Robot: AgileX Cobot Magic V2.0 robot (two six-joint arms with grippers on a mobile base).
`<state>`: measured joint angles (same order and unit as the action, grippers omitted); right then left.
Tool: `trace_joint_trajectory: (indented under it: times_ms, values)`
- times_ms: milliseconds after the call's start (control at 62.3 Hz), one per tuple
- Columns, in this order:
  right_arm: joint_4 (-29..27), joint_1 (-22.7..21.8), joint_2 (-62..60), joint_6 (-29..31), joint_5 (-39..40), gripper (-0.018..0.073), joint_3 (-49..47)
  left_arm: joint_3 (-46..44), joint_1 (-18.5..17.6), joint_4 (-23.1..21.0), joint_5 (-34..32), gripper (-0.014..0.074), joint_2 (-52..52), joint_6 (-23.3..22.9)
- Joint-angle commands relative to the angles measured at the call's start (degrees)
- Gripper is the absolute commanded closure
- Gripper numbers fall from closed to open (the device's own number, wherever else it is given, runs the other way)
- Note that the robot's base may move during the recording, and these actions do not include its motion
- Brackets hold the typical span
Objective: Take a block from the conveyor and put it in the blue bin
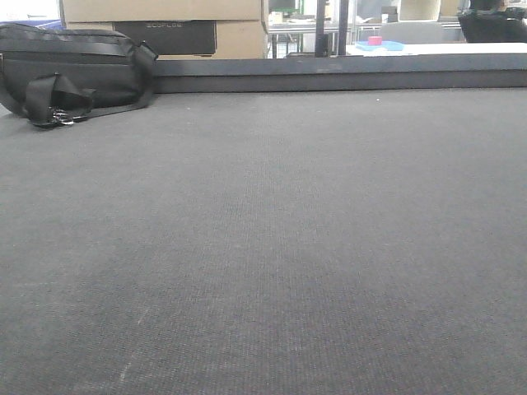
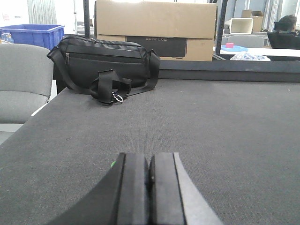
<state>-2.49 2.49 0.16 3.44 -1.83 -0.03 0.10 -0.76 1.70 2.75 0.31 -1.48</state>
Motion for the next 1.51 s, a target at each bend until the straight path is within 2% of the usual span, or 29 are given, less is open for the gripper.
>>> trace_joint_trajectory:
  times_ms: [0, 690, 866, 1011, 1139, 1283, 1492]
  values:
    - [-0.2, -0.1, -0.2, 0.1, 1.4, 0.0721, 0.0, -0.1, -0.2, 0.1, -1.0, 0.0708, -0.3, -0.3]
    - [-0.2, -0.1, -0.2, 0.1, 1.4, 0.0721, 0.0, -0.1, -0.2, 0.1, -1.1, 0.0708, -0.3, -0.3]
    - [-0.2, -0.1, -0.2, 0.1, 1.5, 0.0721, 0.0, -0.1, -0.2, 0.3, -5.4, 0.0708, -0.3, -0.3]
    - [-0.2, -0.1, -0.2, 0.1, 6.9, 0.0721, 0.0, -0.1, -0.1, -0.1, -5.1, 0.0708, -0.3, -0.3]
    - [-0.5, -0.1, -0.2, 0.1, 5.3, 0.0721, -3.0, -7.6, -0.1, -4.2, 2.3, 0.0708, -0.3, -0.3]
    - [-0.5, -0.1, 0.0, 0.1, -4.5, 0.0721, -12.1, -20.8, -0.1, -1.7, 15.8, 0.0708, 2.0, -0.3]
    - [-1.2, -0.1, 9.1, 0.1, -18.6, 0.0721, -27.2, -39.9, -0.1, -0.9, 31.6, 0.0708, 16.0, -0.3]
